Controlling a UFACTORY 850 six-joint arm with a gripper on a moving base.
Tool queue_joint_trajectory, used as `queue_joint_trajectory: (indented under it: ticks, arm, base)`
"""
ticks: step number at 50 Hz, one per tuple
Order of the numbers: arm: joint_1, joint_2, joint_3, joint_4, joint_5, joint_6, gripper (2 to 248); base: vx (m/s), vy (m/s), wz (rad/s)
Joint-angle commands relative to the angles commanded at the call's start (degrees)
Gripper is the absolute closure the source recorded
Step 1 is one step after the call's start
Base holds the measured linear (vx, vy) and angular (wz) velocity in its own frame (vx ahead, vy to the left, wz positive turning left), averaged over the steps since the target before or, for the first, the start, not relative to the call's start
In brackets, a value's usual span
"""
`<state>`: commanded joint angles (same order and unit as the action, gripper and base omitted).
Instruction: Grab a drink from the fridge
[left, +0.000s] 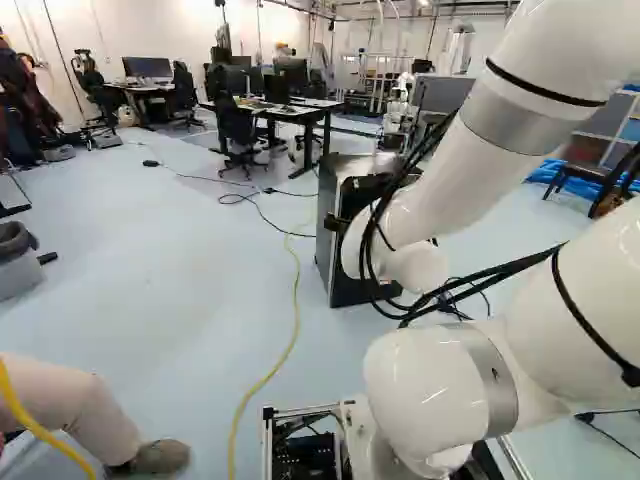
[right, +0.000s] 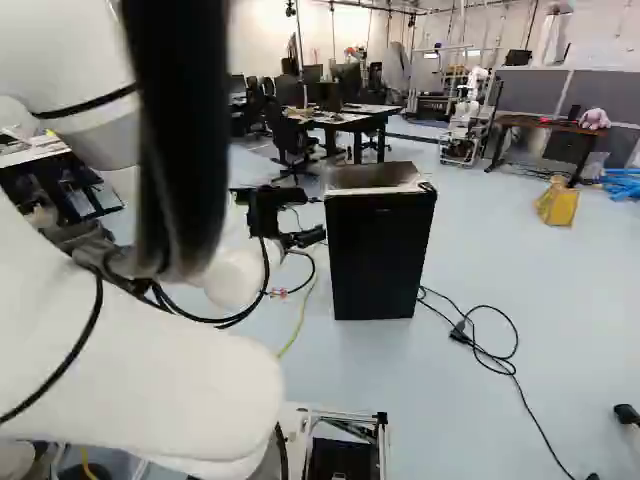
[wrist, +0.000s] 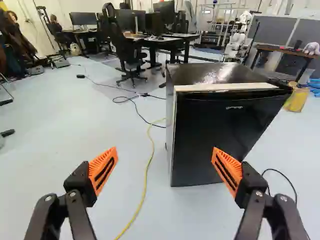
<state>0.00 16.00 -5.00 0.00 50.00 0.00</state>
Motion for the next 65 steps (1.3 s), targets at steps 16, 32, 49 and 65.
queue_joint_trajectory:
  ticks: [16, 32, 49, 65]
  arm:
    - [0.0, 0.0, 0.0, 0.0, 0.0, 0.0, 3]
    - [0.0, 0.0, 0.0, 0.0, 0.0, 0.0, 3]
    - [0.0, 0.0, 0.0, 0.0, 0.0, 0.0, 3]
    - [0.0, 0.0, 0.0, 0.0, 0.0, 0.0, 3]
  base:
    - [0.0, 0.0, 0.0]
    - [0.0, 0.0, 0.0]
    - [0.004, 0.0, 0.0]
    - [0.016, 0.0, -0.001]
